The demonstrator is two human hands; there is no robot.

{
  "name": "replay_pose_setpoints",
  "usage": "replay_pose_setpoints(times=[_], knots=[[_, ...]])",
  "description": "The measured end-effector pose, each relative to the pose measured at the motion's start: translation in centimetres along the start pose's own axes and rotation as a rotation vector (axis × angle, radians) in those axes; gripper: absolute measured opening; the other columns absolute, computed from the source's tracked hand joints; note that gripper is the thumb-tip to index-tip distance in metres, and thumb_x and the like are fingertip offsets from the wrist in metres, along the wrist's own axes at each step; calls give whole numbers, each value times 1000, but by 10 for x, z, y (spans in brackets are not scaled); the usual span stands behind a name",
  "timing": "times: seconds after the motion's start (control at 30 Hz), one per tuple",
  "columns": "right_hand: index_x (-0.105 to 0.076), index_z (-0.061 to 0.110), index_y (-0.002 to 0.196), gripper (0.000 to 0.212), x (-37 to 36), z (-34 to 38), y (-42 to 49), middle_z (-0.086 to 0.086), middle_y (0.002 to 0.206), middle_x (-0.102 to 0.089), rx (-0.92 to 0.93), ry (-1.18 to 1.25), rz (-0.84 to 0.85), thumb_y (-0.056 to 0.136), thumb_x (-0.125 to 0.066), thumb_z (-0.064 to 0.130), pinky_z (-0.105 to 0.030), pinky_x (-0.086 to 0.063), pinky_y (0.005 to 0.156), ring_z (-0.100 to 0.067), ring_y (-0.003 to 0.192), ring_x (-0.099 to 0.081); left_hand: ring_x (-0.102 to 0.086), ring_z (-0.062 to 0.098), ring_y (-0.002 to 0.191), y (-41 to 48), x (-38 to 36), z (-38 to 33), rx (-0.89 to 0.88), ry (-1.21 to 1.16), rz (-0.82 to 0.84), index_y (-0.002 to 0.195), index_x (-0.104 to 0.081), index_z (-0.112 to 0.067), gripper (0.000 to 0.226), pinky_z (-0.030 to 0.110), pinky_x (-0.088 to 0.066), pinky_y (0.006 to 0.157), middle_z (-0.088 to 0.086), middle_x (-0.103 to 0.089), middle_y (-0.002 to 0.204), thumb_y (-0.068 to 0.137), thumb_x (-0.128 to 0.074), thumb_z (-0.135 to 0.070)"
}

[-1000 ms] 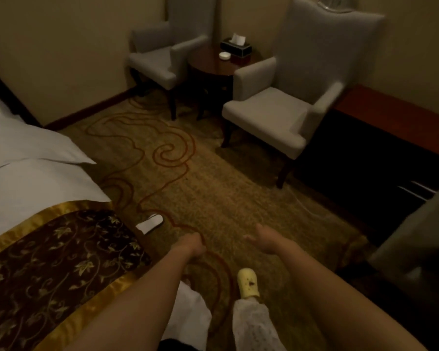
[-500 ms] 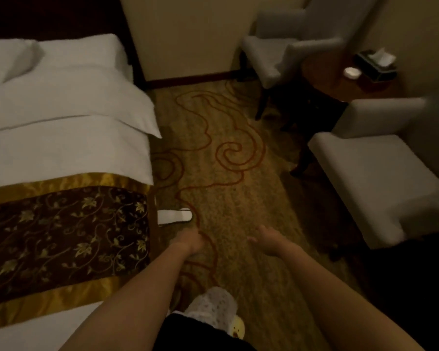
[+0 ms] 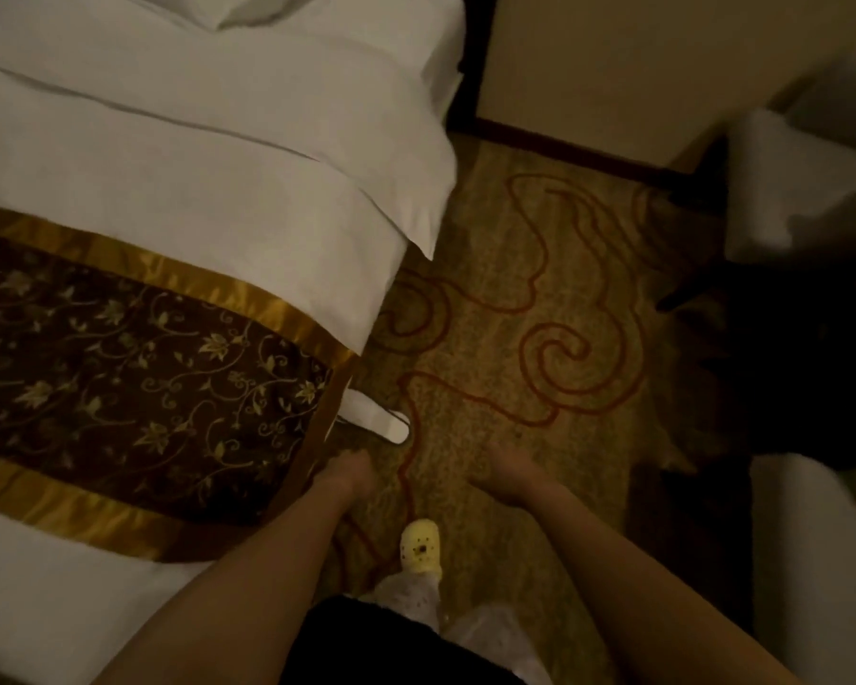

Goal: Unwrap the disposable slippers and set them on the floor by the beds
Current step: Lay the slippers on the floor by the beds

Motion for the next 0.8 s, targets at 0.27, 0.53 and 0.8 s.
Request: replay_pose_setpoints(times=[0.27, 0.53, 0.8], knots=[[-28, 7, 142, 63, 90, 12, 90, -19, 147, -35, 218, -180, 18, 93, -43, 44, -41, -26, 111, -33, 134, -36, -39, 32, 133, 40, 52, -37, 126, -282, -89, 142, -36, -15, 59, 44, -36, 110, 15, -36, 148, 91, -44, -44], [-28, 5, 141, 63, 118, 24, 209, -18, 146, -35, 436, -402, 183, 93, -43, 43, -44, -32, 110, -36, 133, -34, -50, 31, 120, 98, 24, -44, 351, -606, -157, 128, -50, -8, 42, 44, -44, 101, 15, -50, 134, 94, -41, -32], [-36, 10, 137, 58, 53, 6, 348, -17, 141, -43, 538, -414, 209, 95, -32, 50, -45, -37, 105, -34, 126, -42, -47, 29, 127, 205, -59, -60, 548, -873, -165, 134, -48, -12, 46, 36, -37, 109, 15, -48, 141, 97, -42, -38]])
Point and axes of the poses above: each hand's wrist, its own y-axis towards the middle knuckle, its own x-axis out of the back of the hand, z = x × y, the point moved 9 cm from there along y, towards the middle knuckle
